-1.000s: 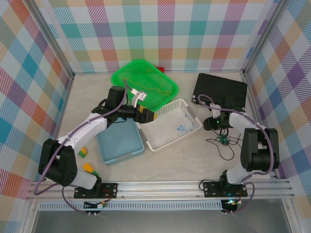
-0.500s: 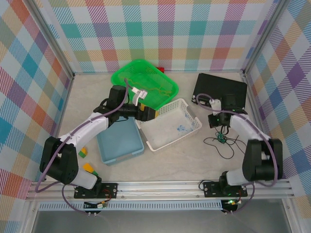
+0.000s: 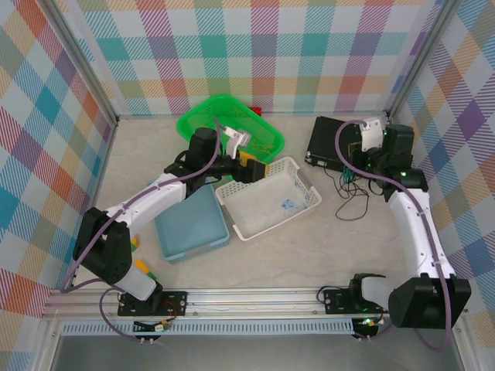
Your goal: Untangle the cables
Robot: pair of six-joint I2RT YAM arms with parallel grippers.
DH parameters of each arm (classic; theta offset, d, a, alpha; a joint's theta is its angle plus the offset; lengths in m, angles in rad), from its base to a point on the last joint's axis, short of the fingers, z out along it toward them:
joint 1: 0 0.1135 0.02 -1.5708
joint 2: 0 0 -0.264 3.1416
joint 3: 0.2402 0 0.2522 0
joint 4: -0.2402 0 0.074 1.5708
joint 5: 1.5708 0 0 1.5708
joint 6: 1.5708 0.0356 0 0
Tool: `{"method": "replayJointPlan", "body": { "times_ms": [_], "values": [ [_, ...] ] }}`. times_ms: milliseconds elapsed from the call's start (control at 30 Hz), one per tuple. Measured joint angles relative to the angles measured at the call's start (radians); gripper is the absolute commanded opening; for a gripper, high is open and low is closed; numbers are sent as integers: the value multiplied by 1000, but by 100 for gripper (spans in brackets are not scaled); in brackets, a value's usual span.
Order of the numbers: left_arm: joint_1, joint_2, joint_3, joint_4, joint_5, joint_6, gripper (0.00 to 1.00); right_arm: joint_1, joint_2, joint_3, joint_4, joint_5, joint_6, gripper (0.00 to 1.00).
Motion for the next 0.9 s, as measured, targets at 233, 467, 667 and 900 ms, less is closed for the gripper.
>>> {"method": "replayJointPlan", "body": {
  "times_ms": [233,467,667,900],
  "values": [
    [-34,15,26,112,10,37,86,-4,-49,124,-32,-95,53,0],
    [-54,71,112,163,29,50,88,-4,-55,189,-37,-174,105,0],
    [-89,103,177,163,44,115,91,-4,-55,214,-61,-219,114,0],
    [-117,210,328,98,43,163,91,-4,-66,220,-85,-290,114,0]
  ]
}}
